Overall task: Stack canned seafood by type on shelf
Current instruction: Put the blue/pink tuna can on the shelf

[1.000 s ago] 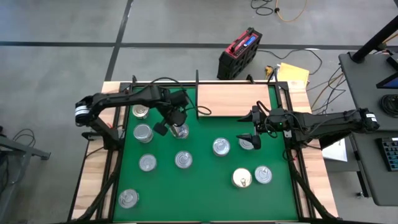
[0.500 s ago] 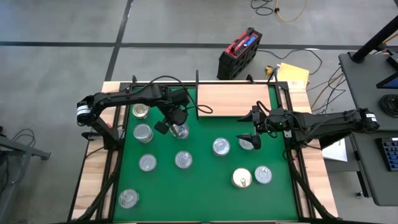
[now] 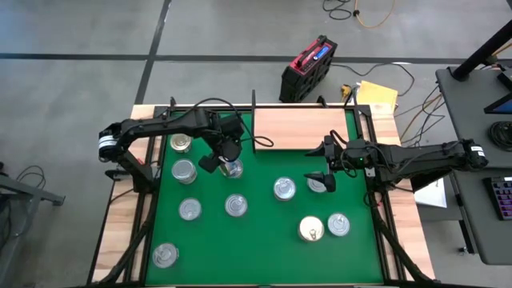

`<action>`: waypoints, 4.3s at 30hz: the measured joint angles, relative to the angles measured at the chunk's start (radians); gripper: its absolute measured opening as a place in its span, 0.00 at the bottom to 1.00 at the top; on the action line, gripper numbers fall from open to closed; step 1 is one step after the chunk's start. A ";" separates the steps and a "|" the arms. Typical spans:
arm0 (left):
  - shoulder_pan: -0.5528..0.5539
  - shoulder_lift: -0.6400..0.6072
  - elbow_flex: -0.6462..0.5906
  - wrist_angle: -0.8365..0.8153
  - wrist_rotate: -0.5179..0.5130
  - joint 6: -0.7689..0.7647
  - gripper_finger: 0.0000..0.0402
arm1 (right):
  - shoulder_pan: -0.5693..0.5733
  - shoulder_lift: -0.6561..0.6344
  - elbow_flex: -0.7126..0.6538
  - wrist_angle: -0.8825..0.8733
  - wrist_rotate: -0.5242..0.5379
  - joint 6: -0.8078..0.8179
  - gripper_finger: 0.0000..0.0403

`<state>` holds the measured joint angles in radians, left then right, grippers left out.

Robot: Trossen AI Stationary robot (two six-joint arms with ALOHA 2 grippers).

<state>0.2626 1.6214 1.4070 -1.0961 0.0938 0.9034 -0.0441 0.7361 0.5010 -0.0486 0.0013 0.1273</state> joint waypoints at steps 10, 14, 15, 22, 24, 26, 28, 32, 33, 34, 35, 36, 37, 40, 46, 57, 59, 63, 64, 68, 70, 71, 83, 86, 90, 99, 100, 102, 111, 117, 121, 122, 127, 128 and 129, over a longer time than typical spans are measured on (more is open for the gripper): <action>0.000 -0.001 -0.051 0.033 0.001 0.001 0.63 | 0.000 0.000 0.000 -0.004 0.000 -0.001 0.94; 0.000 -0.001 -0.054 0.048 0.002 0.004 0.63 | 0.000 0.000 0.000 -0.004 0.000 -0.001 0.94; 0.000 -0.001 -0.055 0.050 0.002 0.004 0.63 | 0.000 0.000 0.000 -0.004 0.000 -0.001 0.94; 0.000 0.000 -0.061 0.067 0.002 0.004 0.63 | 0.000 0.000 0.000 -0.004 0.000 -0.001 0.94; 0.000 0.007 -0.061 0.065 0.003 -0.001 0.63 | 0.000 0.000 0.000 -0.004 0.000 -0.001 0.94; 0.000 0.020 -0.061 0.063 0.004 -0.006 0.63 | 0.000 0.000 0.000 -0.006 0.000 -0.001 0.94; 0.000 0.032 -0.061 0.061 0.004 -0.006 0.63 | 0.000 0.000 0.000 -0.007 0.000 -0.001 0.94; 0.000 0.047 -0.062 0.061 0.004 -0.007 0.63 | 0.000 0.000 0.000 -0.007 0.000 -0.001 0.94; 0.000 0.049 -0.062 0.061 0.004 -0.007 0.63 | 0.000 0.000 0.000 -0.007 0.000 -0.001 0.94; 0.000 0.050 -0.062 0.061 0.004 -0.007 0.63 | 0.000 0.000 0.000 -0.007 0.000 -0.001 0.94; 0.000 0.051 -0.062 0.061 0.004 -0.008 0.63 | 0.000 0.000 0.000 -0.007 0.000 -0.002 0.94; 0.000 0.052 -0.062 0.061 0.004 -0.011 0.63 | 0.000 0.000 0.000 -0.007 0.000 -0.006 0.94; 0.000 0.052 -0.062 0.061 0.004 -0.014 0.63 | 0.000 0.000 0.000 -0.007 0.000 -0.009 0.94; 0.000 0.057 -0.062 0.059 0.004 -0.019 0.63 | 0.000 0.000 0.000 -0.007 0.000 -0.010 0.94; 0.000 0.074 -0.062 0.054 0.004 -0.019 0.63 | 0.000 0.000 0.000 -0.008 0.000 -0.010 0.94; 0.000 0.123 -0.062 0.030 0.004 -0.019 0.63 | 0.000 0.000 0.000 -0.029 0.000 -0.007 0.94; 0.000 0.134 -0.062 0.025 0.004 -0.019 0.63 | 0.000 0.000 0.000 -0.029 0.000 -0.006 0.94; 0.000 0.147 -0.062 0.016 0.004 -0.020 0.62 | 0.000 0.000 0.000 -0.030 0.000 -0.006 0.94; 0.000 0.148 -0.062 0.015 0.004 -0.022 0.61 | 0.000 0.000 0.000 -0.030 0.000 -0.006 0.94; 0.000 0.149 -0.062 0.008 0.004 -0.022 0.56 | 0.000 0.000 0.000 -0.031 0.000 -0.006 0.94; 0.000 0.148 -0.062 0.006 0.004 -0.022 0.51 | 0.000 0.000 0.000 -0.032 0.000 -0.005 0.94; 0.000 0.147 -0.062 0.005 0.004 -0.022 0.48 | 0.000 0.000 0.000 -0.031 0.000 -0.005 0.94; 0.000 0.127 -0.050 -0.024 -0.004 -0.098 0.42 | 0.000 0.000 0.000 -0.031 -0.001 0.015 0.94; 0.000 0.119 -0.017 -0.031 0.002 -0.153 0.42 | 0.000 0.000 0.000 -0.031 -0.003 0.022 0.94; 0.001 0.105 0.029 -0.021 0.125 -0.249 0.42 | 0.000 0.000 0.000 -0.033 -0.011 0.040 0.94; -0.052 0.041 0.038 0.192 0.317 -0.530 0.42 | 0.000 -0.010 0.000 -0.047 -0.105 0.062 0.94; -0.071 0.037 0.038 0.238 0.321 -0.565 0.42 | 0.000 -0.014 0.000 -0.048 -0.115 0.062 0.94; -0.116 0.034 0.038 0.325 0.324 -0.635 0.42 | 0.000 -0.016 0.000 -0.048 -0.119 0.059 0.94; -0.309 0.038 -0.067 0.800 0.007 -1.001 0.42 | 0.012 -0.083 0.000 -0.059 -0.158 0.033 0.94; -0.383 0.033 -0.273 1.216 -0.277 -1.313 0.42 | 0.034 -0.182 -0.001 -0.053 -0.167 -0.058 0.94; -0.400 0.054 -0.395 1.542 -0.460 -1.562 0.42 | 0.034 -0.225 -0.001 -0.049 -0.167 -0.087 0.94; -0.404 0.062 -0.422 1.592 -0.518 -1.622 0.42 | 0.034 -0.230 -0.001 -0.051 -0.167 -0.087 0.94; -0.434 0.138 -0.500 1.738 -0.769 -1.913 0.43 | 0.036 -0.239 -0.001 -0.086 -0.180 -0.101 0.94; -0.442 0.159 -0.500 1.760 -0.797 -1.945 0.43 | 0.036 -0.238 -0.001 -0.090 -0.188 -0.103 0.94; -0.450 0.183 -0.498 1.796 -0.824 -1.973 0.43 | 0.036 -0.238 -0.001 -0.092 -0.192 -0.103 0.94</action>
<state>-0.1874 1.8042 0.9089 0.7003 -0.7305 -1.0697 -0.0082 0.4976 0.5003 -0.1408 -0.1910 0.0238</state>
